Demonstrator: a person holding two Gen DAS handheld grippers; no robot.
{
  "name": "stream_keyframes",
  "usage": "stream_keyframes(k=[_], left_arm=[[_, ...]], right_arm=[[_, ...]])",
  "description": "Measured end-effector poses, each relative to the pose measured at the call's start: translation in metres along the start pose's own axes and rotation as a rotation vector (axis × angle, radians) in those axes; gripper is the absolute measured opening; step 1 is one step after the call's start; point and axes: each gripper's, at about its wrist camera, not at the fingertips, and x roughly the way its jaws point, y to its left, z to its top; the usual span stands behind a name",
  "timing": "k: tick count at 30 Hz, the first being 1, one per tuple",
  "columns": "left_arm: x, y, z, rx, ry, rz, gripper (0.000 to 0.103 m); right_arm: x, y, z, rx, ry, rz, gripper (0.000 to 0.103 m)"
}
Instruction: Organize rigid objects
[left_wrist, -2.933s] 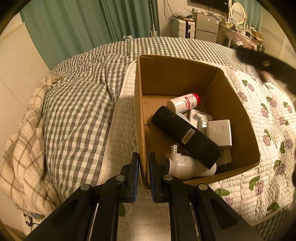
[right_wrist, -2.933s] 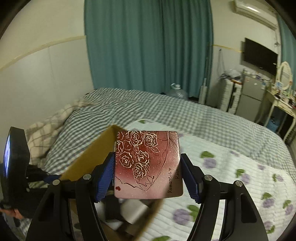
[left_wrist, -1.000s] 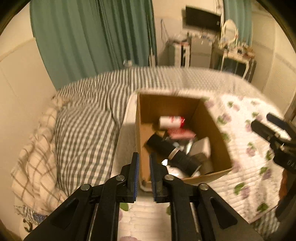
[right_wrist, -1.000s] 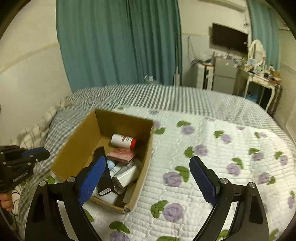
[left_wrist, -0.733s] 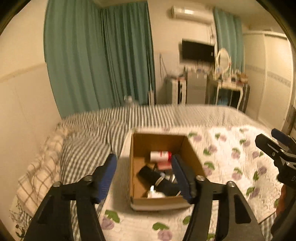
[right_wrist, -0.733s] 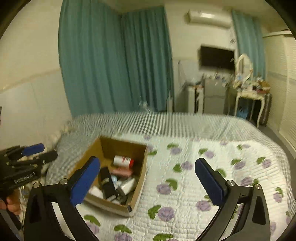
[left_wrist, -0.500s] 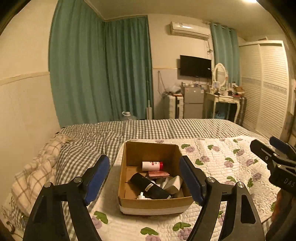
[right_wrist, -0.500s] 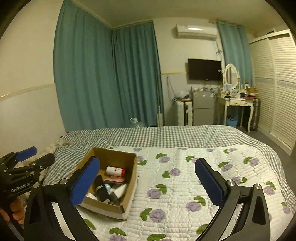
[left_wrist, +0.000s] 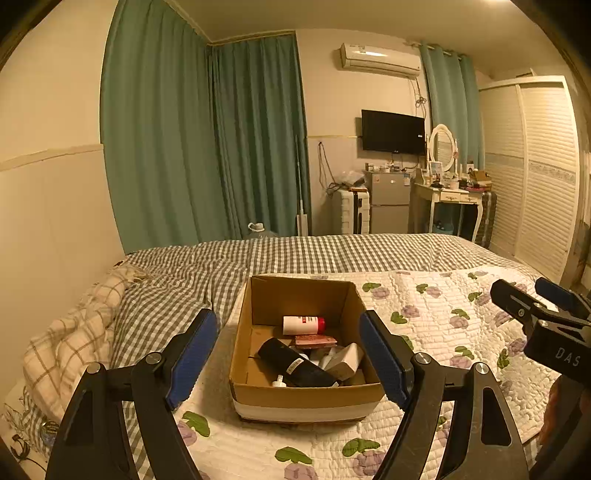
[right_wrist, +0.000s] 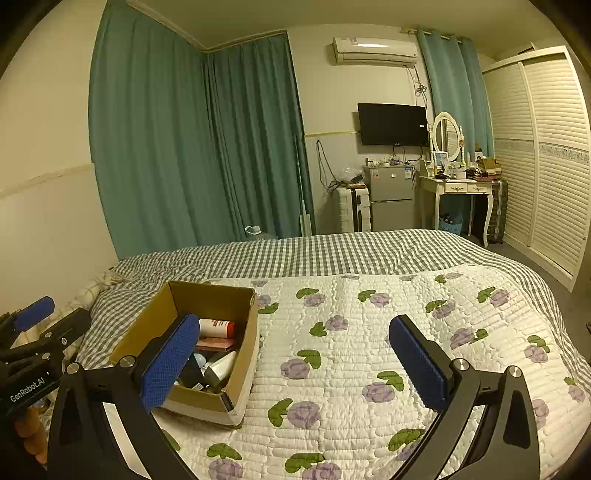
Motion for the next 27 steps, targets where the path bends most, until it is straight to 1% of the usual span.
stream_keyframes(k=[10,27], left_arm=[[-0.003,0.001,-0.002,-0.002,0.007,0.004,0.082],[-0.001,0.005,-0.006,-0.012,0.016,0.013,0.082]], right_arm=[[-0.002,0.008,0.000,-0.007,-0.002,0.006,0.103],[0.004,0.015,-0.006,-0.015,0.031,0.010,0.103]])
